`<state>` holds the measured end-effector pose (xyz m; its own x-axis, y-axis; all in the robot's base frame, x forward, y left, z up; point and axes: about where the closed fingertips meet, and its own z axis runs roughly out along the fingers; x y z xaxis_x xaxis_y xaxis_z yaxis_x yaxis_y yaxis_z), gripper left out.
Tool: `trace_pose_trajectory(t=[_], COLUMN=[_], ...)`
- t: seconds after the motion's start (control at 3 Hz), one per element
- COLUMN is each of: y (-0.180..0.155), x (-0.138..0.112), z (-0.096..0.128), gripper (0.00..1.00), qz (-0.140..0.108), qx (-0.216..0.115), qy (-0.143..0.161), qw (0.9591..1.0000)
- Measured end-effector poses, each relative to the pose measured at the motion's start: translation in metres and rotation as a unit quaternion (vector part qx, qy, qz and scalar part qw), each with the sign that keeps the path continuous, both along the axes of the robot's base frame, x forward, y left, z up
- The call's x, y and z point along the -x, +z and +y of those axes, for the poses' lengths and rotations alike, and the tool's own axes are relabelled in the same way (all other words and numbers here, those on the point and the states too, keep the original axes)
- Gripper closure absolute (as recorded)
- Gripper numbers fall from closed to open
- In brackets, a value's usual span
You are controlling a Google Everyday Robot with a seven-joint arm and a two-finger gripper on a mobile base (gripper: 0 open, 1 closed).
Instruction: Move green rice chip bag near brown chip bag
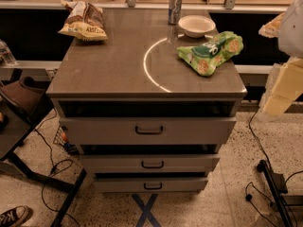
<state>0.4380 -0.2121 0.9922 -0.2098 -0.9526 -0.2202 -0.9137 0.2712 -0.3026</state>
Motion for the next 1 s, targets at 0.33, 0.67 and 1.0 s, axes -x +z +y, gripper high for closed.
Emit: trace_pose_trajectory(t=[0.33,0.67,1.0], y=[0.000,0.005,0.009], x=[0.000,-0.028,-0.094], z=[0.000,-0.008,-0.027], gripper=[0.00,0.00,0.00], qz=[0.000,-0.039,-0.085], qx=[0.000,-0.016,-0.027], qy=[0.000,-0.006,-0.038], qw=[1.0000,0.9991,0.9953])
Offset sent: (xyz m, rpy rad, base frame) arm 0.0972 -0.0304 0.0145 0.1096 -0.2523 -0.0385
